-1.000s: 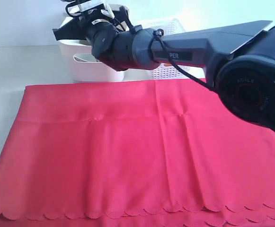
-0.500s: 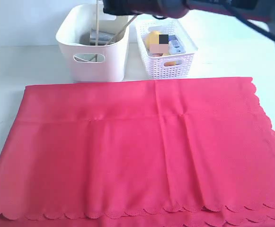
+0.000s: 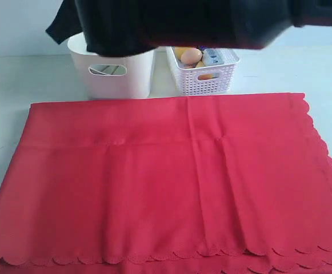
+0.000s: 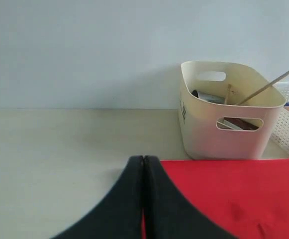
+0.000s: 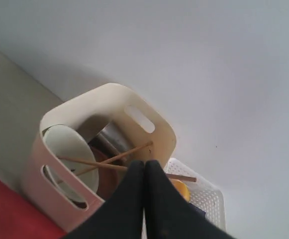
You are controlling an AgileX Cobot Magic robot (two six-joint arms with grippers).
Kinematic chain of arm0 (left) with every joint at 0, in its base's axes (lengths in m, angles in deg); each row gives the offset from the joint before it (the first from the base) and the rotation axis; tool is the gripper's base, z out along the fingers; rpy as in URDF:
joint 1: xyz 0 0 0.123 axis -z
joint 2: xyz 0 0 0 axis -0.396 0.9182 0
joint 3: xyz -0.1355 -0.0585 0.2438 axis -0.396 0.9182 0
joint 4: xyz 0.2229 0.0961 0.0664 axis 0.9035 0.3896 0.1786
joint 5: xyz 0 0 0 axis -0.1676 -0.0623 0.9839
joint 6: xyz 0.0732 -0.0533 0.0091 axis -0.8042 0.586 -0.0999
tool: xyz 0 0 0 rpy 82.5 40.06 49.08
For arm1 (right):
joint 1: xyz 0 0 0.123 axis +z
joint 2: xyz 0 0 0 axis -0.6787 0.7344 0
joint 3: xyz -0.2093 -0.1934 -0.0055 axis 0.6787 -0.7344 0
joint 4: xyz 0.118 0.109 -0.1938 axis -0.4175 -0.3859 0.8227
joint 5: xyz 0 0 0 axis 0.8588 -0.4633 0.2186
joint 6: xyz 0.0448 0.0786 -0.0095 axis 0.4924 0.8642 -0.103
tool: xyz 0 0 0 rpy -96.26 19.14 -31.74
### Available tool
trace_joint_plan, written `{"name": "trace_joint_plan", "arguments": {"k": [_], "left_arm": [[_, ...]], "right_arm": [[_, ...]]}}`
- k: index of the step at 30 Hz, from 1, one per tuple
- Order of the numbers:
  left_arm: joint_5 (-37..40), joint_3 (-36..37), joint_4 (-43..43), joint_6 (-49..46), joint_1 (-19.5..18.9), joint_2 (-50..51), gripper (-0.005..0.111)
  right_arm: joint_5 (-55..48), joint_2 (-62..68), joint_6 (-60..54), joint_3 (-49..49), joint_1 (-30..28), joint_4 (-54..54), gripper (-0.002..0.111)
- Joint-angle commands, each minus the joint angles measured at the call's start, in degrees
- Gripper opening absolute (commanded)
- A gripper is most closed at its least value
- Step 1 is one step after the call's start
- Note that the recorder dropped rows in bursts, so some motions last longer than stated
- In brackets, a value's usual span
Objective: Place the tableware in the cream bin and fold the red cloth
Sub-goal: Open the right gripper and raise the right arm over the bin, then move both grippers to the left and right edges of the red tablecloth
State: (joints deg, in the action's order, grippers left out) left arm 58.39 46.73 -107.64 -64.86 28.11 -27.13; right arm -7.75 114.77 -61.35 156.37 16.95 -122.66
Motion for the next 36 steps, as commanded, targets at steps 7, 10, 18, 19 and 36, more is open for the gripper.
{"name": "trace_joint_plan", "arguments": {"k": [7, 10, 18, 19, 36], "left_arm": [[0.1, 0.1, -0.7, -0.2, 0.4, 0.1, 0.0], [0.1, 0.1, -0.7, -0.2, 0.4, 0.1, 0.0], [0.5, 0.1, -0.7, 0.5, 0.4, 0.1, 0.0], [0.5, 0.1, -0.7, 1.3, 0.4, 0.1, 0.0], [1.1, 0.1, -3.5, 1.8, 0.4, 0.1, 0.0]], "right_arm": [[-1.9, -5.2, 6.1, -9.2, 9.2, 0.1, 0.0], [-14.3, -5.5, 17.9, -10.0, 9.9, 0.1, 0.0], [-65.0, -6.3, 54.1, -10.0, 5.5, 3.5, 0.0], [-69.0, -6.5, 59.5, -10.0, 4.5, 7.9, 0.0], [-93.0, -13.1, 118.5, -10.1, -6.5, 92.8, 0.0]]}}
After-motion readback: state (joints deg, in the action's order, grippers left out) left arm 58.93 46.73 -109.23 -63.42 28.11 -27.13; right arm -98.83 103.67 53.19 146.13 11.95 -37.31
